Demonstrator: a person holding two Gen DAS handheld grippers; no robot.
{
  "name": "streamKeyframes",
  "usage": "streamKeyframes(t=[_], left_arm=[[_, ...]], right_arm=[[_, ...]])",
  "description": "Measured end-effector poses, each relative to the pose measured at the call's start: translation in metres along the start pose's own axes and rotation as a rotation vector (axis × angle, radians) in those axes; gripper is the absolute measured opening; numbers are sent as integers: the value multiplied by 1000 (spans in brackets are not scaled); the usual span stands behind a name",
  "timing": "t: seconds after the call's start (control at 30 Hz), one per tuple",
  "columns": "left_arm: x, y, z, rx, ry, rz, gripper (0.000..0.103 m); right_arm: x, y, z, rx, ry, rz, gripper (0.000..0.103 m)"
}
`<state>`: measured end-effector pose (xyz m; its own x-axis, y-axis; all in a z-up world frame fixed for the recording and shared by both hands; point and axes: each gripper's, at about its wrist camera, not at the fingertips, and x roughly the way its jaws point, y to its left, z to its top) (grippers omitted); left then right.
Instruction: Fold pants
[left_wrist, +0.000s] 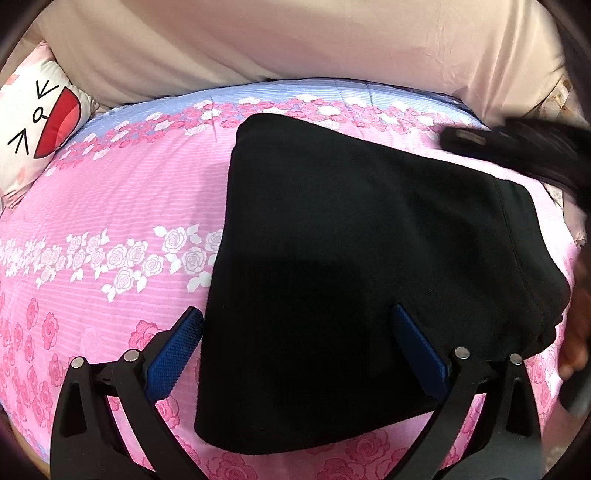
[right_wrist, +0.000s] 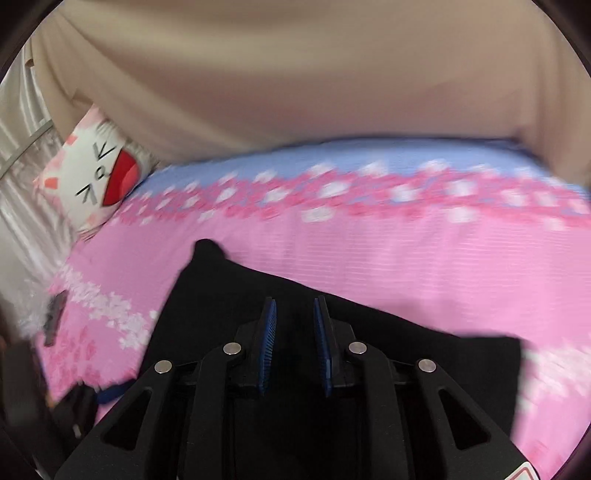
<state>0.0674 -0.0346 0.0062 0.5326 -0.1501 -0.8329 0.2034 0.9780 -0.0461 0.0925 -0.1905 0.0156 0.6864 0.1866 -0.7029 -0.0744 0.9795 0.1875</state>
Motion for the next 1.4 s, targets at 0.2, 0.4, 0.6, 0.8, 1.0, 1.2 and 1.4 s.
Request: streamKeyframes(t=[0.2,0.4,0.6,0.8,1.0,1.2,1.4], left_arm=[[-3,-6,1,10,-4,26,98],[-16,-19,0,31,-25,77,98],[-29,-35,-5,64,-53,128,98],[-39,-33,-10,51,-65,141,98],[-35,-21,-20,32,-32,172,98],[-33,-21,-24,24,-24,182,98],[-30,-26,-26,46,-17,209,98]], right_arm=[[-21,-81,-55,158,48,-170,17],[-71,-60,-72,100,-50,-198,18],[-62,-74,-110,100,-5,-229,18],[-79,-65,-126,55,-5,-232,19],[-100,-84,-136,175,-37,-138,25],[-102,-69,-141,146,-31,-144,25],[-80,-70,-151,168,31,-151,26]])
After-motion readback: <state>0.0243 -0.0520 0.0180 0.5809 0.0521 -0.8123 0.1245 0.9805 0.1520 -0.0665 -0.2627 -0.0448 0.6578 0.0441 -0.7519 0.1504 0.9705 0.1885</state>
